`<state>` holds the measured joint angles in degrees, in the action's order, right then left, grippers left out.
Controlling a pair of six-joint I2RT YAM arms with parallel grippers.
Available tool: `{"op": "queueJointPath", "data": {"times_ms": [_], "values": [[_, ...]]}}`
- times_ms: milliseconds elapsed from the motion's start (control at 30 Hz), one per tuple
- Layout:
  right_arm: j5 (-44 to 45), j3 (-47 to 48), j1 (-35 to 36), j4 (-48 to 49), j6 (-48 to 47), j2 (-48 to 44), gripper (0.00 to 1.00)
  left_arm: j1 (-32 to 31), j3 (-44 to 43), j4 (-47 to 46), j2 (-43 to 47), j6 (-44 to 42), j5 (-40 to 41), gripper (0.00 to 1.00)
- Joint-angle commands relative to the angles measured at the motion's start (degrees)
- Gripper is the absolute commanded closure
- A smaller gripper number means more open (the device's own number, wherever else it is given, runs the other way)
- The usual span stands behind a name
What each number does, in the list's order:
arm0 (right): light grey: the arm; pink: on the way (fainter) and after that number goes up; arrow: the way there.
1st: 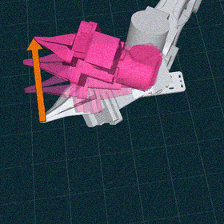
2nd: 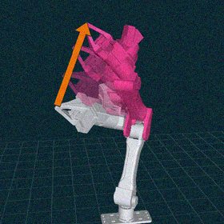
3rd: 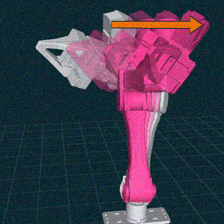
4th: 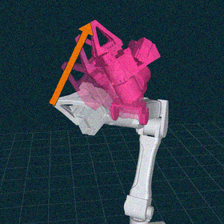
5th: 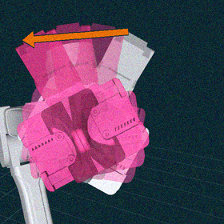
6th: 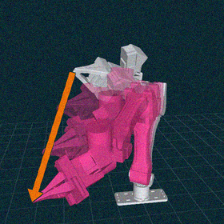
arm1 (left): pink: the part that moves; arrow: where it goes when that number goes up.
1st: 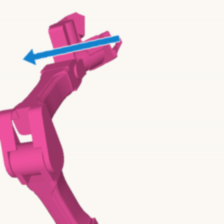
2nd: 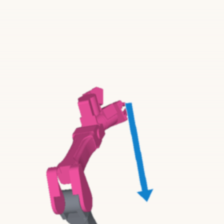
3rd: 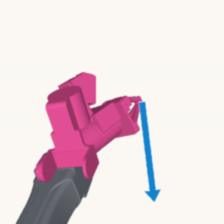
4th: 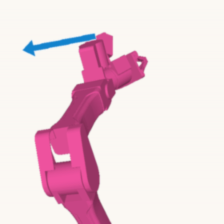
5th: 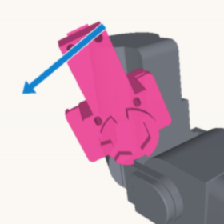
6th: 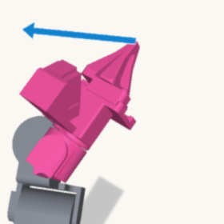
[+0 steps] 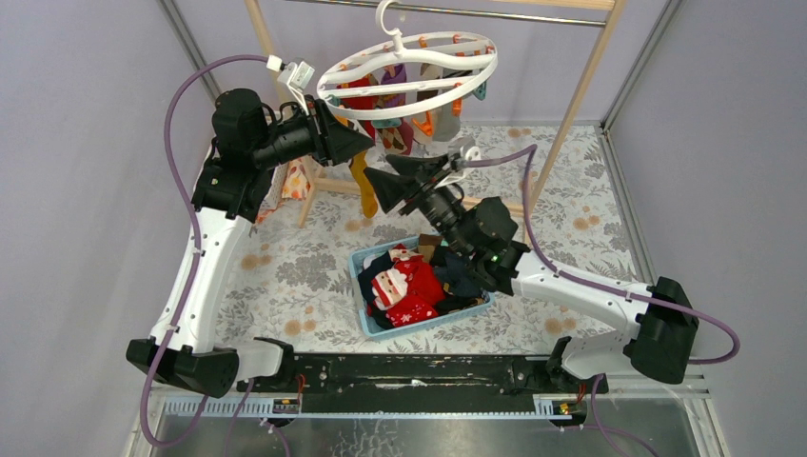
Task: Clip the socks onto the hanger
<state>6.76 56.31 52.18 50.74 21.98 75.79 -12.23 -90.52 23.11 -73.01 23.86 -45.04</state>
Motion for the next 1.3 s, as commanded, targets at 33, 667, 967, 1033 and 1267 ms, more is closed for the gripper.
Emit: {"op": "queueJointPath", "data": {"times_ms": [33,667,967,1033,1267], "values": [[-16.92,-2.22,-7.29,12.2,18.05,-0.88,0.28,0.0,-0.46,-3.07,0.33,-0.08,-0.94,0.64],[-25.77,3.19,-14.13,27.01,25.36,11.23,0.15,2.22,-2.5,0.39,2.22,-1.83,-0.61,0.52],[-28.35,8.69,-13.6,31.16,27.76,17.15,0.14,3.07,-2.27,1.67,3.01,-2.68,0.52,0.38],[-28.24,9.15,-13.36,31.13,27.52,17.98,0.13,3.22,-2.23,1.67,3.16,-2.68,0.4,0.38],[-27.66,10.4,-13.01,32.79,27.37,20.17,0.14,4.08,-2.67,2.02,3.48,-2.58,-0.2,0.36]]}}
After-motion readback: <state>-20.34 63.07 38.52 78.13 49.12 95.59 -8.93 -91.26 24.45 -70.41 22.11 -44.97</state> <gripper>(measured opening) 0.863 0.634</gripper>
